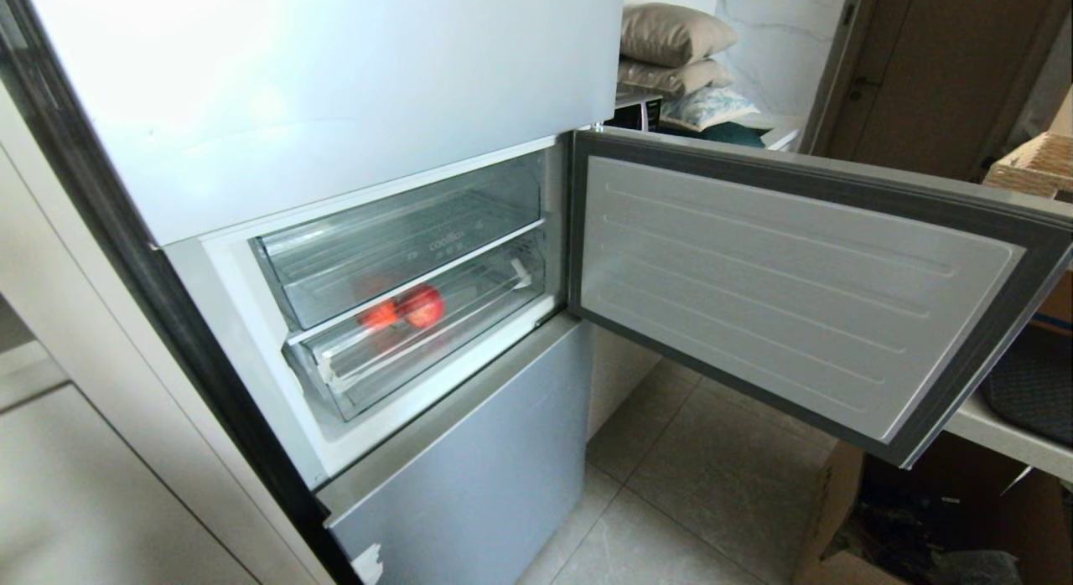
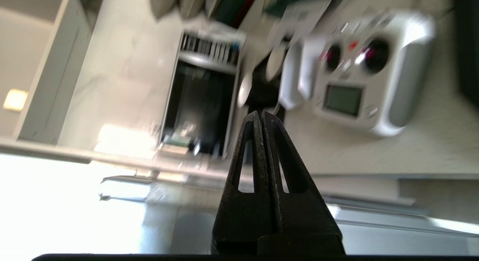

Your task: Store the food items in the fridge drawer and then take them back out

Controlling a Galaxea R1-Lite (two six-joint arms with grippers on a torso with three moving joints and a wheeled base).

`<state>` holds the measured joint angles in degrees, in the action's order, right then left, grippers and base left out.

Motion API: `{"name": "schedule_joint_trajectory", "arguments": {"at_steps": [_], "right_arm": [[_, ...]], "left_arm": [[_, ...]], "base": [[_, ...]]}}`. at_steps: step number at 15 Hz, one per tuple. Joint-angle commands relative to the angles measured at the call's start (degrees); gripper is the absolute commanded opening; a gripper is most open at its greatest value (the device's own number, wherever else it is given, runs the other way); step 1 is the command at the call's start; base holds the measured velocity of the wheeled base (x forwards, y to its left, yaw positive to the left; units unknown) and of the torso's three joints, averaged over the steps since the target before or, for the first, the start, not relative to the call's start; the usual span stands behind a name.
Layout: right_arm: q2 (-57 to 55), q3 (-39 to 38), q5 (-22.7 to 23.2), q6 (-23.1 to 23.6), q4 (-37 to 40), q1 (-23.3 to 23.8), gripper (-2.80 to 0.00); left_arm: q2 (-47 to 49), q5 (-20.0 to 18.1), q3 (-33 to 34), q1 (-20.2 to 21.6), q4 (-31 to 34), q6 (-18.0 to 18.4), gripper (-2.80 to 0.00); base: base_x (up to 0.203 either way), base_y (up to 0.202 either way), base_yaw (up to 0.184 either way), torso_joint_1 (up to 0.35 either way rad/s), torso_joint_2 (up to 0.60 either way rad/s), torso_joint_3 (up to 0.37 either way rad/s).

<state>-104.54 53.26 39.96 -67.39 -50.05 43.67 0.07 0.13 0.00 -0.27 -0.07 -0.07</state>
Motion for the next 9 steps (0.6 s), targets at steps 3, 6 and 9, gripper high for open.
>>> {"name": "schedule_joint_trajectory", "arguments": {"at_steps": [3, 6, 9], "right_arm": [[-4.9, 2.5, 8.9, -3.4, -0.3, -3.2, -2.80], [-3.6, 0.2, 14.8, -6.8, -0.4, -5.1, -2.80], [6.4, -8.8, 18.2, -6.6, -0.8, -5.2, -2.80]], "left_arm": [[0.0, 0.0, 0.0, 0.0, 0.0, 0.0, -2.80], [0.0, 0.0, 0.0, 0.0, 0.0, 0.0, -2.80], [0.0, 0.0, 0.0, 0.0, 0.0, 0.0, -2.80]], "base": [[0.000, 0.000, 0.000, 0.000, 0.00, 0.000], [0.000, 0.000, 0.000, 0.000, 0.00, 0.000], [0.000, 0.000, 0.000, 0.000, 0.00, 0.000]]}}
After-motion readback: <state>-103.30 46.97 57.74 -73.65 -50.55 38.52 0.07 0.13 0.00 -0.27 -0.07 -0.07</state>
